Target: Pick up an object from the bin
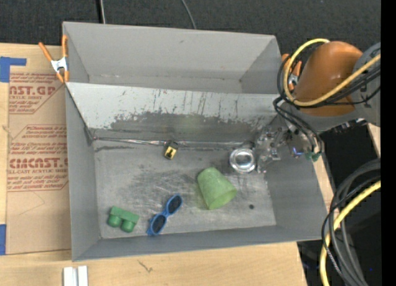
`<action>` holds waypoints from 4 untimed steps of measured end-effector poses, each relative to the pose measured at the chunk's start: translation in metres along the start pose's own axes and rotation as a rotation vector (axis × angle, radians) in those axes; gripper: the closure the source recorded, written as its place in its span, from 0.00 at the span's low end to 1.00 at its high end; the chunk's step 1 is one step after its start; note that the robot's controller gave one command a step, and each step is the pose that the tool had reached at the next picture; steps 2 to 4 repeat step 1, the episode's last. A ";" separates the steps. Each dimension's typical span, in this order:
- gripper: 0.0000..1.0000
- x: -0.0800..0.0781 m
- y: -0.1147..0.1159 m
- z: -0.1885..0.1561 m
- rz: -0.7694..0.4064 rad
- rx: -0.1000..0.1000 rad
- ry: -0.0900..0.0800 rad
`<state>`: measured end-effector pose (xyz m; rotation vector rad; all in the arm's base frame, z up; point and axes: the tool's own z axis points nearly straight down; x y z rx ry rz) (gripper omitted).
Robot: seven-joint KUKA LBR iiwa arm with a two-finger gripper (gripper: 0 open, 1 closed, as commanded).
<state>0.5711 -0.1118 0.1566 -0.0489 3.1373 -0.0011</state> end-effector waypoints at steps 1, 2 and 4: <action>1.00 -0.001 0.000 -0.010 0.000 0.000 0.000; 1.00 -0.001 0.000 -0.010 0.000 0.000 0.000; 1.00 -0.001 0.000 -0.010 0.000 0.000 0.000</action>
Offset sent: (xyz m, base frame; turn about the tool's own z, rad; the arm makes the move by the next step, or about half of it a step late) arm -0.0001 0.0000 0.0092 0.0000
